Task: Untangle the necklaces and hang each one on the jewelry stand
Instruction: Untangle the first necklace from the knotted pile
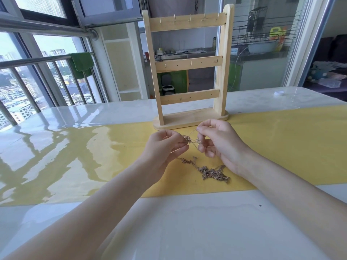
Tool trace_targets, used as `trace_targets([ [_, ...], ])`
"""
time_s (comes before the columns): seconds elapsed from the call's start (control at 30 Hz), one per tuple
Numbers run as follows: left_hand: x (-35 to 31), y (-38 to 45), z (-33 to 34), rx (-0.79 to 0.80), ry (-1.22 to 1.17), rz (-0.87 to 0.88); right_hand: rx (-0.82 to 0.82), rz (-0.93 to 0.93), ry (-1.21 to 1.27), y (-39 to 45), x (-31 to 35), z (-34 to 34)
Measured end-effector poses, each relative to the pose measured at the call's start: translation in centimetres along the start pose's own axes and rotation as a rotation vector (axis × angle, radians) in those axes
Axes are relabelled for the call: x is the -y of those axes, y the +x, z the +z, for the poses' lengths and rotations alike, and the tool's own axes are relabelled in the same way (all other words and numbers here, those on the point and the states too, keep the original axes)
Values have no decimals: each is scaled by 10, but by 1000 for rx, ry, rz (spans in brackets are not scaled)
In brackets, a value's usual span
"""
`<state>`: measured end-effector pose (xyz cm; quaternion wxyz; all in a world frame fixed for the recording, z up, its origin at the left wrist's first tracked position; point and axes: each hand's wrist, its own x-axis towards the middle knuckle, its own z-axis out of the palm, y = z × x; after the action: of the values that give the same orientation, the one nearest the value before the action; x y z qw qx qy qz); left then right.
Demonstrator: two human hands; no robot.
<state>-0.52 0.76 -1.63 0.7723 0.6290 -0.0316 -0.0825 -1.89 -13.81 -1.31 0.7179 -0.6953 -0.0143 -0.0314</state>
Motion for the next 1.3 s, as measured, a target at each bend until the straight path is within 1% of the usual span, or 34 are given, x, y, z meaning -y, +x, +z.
trace_targets([
  [0.1,-4,0,-1,21,-220,-88,36,8,-8,1,-1,1],
  [0.17,-5,1,-3,33,-273,-112,93,21,-3,0,0,0],
  [0.23,-6,0,-3,57,-268,-96,145,26,-10,-1,1,-2],
  [0.3,-4,-1,-2,74,-157,-14,156,18,-52,-2,1,-2],
  [0.4,-2,-4,-2,87,205,206,140,25,-100,-2,0,-4],
  [0.47,-1,-6,-2,112,367,323,144,33,-111,-2,-1,-5],
  [0.57,-3,-7,-2,162,460,393,160,70,-105,-3,2,-6],
  [0.63,-4,-6,-3,176,481,413,170,120,-36,-2,3,-7],
  [0.77,-1,-4,-1,201,504,351,165,226,117,1,3,-7],
  [0.87,1,-4,0,206,554,263,178,228,84,1,1,-5],
  [1.0,0,-2,0,169,569,210,169,164,28,0,1,-4],
  [1.13,-1,-1,-2,148,404,79,125,68,-4,0,4,-6],
  [1.3,-3,0,-3,118,91,-55,108,15,-54,-1,4,-4],
])
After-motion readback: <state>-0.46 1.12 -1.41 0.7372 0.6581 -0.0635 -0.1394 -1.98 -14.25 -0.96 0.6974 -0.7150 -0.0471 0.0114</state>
